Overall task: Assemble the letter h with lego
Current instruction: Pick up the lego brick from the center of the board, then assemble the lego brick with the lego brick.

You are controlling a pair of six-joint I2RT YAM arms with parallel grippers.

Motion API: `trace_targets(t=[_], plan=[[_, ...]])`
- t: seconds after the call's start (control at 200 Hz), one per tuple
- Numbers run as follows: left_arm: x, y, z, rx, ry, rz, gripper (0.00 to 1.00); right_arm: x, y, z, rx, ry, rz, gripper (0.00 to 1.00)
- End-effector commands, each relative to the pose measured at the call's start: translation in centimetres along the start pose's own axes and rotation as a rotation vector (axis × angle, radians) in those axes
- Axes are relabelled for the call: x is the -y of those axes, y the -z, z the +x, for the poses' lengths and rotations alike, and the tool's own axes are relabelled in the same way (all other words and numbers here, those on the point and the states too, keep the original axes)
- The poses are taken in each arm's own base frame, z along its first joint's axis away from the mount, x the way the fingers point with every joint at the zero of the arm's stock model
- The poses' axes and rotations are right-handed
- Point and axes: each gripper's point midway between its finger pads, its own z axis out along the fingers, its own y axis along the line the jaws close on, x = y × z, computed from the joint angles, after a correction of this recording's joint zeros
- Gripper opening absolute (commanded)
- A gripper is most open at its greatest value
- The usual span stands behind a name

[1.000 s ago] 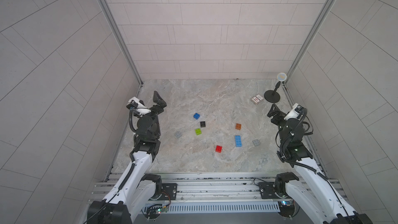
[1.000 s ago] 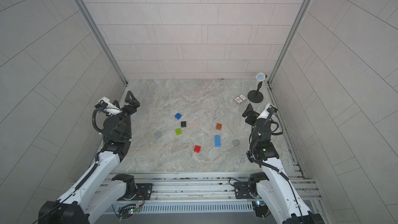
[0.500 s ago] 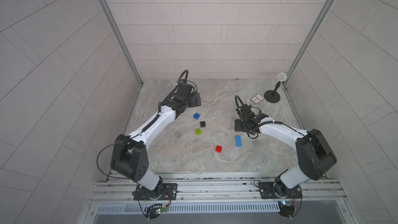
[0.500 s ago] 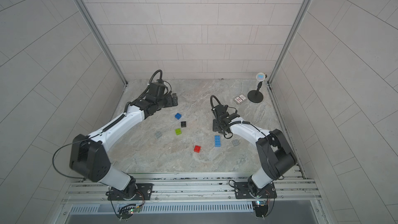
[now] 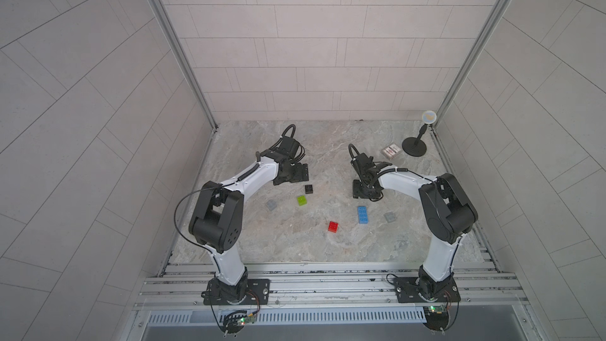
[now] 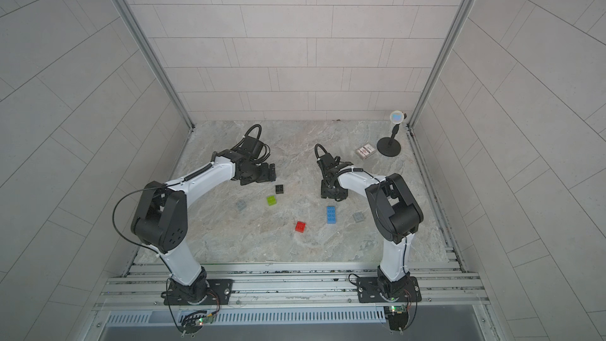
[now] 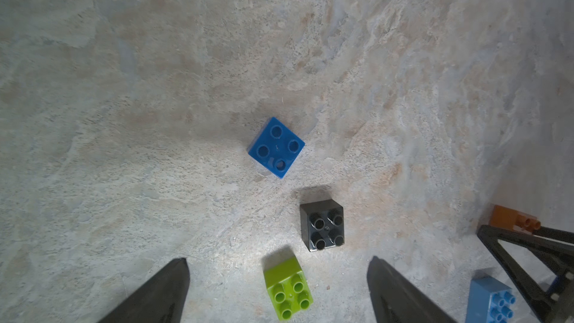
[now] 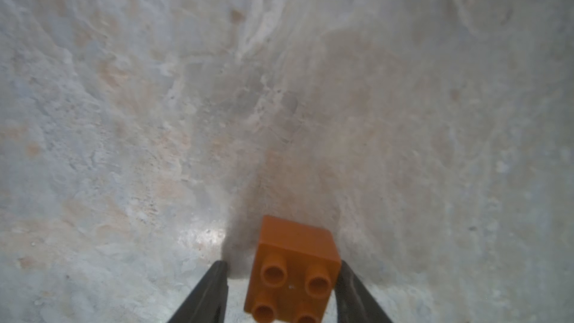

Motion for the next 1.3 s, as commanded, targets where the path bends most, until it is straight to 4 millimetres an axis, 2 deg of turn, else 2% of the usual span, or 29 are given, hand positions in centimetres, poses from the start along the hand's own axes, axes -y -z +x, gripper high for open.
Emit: trace_targets(t=[0.0,0.08,0.135,0.195,0.255,0.31,0.36,0.48,0.625,0.776,0.911,1.106,1.296], plan=[[-0.2,0.8,0.0,0.020,0.049,0.009,0.96,1.0,-1.1,0.8,-0.061,0.007,0.051,0.40],[-0.4,1.1,-0.1,0.037,0.074,0.000,0.96,1.2,-1.1,1.0,-0.067,0.008,0.055,0.17],[-0.4,1.2,-0.1,0.044,0.095,0.003,0.93,0.6,-0.4,1.5,-0.050,0.021,0.042,0.11],[-0.4,1.4,-0.1,0.049,0.120,0.011,0.91,-0.8,1.9,2.1,0.000,0.042,0.020,0.09],[-0.5,1.8,-0.2,0.062,0.144,0.011,0.90,-3.3,4.4,3.6,0.052,0.073,-0.032,0.10],[-0.8,2.3,-0.5,0.085,0.173,0.004,0.90,-4.7,6.7,4.9,0.103,0.050,-0.075,0.10],[-1.0,2.8,-0.7,0.105,0.192,0.009,0.90,-5.9,7.9,6.2,0.133,0.022,-0.128,0.13],[-1.5,3.8,-1.1,0.140,0.229,0.018,0.89,-6.9,9.4,9.4,0.156,-0.103,-0.168,0.08],[-1.7,4.7,-1.4,0.162,0.255,0.036,0.89,-8.4,8.8,13.1,0.096,-0.215,-0.135,0.10],[-1.7,5.4,-1.6,0.171,0.272,0.064,0.89,-10.1,7.4,15.2,-0.018,-0.271,-0.063,0.09],[-1.9,5.8,-1.7,0.181,0.272,0.066,0.89,-11.1,7.4,15.4,0.015,-0.295,-0.037,0.11],[-1.5,5.6,-1.5,0.166,0.271,0.084,0.89,-11.3,6.5,15.3,0.023,-0.315,0.002,0.18],[-1.4,5.7,-1.5,0.164,0.267,0.091,0.89,-11.3,5.7,14.8,0.023,-0.305,0.055,0.20]])
